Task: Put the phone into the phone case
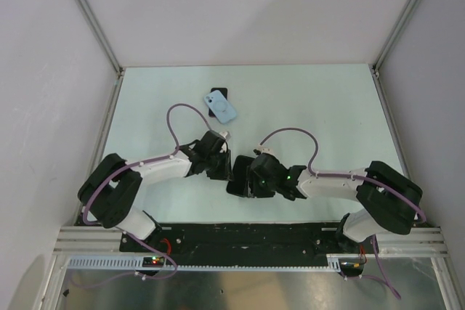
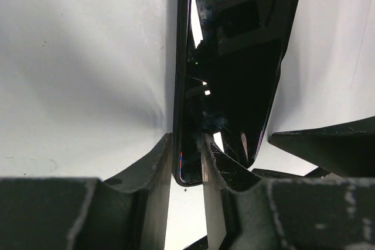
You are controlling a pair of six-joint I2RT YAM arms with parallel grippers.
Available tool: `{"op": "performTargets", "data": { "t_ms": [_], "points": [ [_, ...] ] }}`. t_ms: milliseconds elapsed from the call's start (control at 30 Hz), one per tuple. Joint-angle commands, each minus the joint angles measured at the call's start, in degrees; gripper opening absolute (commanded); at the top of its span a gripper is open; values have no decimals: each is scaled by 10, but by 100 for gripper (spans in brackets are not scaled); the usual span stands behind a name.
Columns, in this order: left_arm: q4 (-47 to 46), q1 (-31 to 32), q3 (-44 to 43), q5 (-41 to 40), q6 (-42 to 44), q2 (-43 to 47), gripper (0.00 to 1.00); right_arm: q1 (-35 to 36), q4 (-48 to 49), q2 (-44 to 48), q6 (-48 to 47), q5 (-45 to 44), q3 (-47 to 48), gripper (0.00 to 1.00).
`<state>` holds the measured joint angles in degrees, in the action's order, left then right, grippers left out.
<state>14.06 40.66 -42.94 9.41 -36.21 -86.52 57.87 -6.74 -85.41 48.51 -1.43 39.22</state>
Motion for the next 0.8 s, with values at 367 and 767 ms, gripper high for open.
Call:
{"op": "performTargets", "data": {
  "t_ms": [367,767],
  "points": [
    [-22,10,0,-5,-9,-7,26,30,-57,-56,-9,-70,36,29],
    [-20,11,-17,-7,-7,-20,24,46,-134,-115,-31,-97,61,22]
  ]
}}
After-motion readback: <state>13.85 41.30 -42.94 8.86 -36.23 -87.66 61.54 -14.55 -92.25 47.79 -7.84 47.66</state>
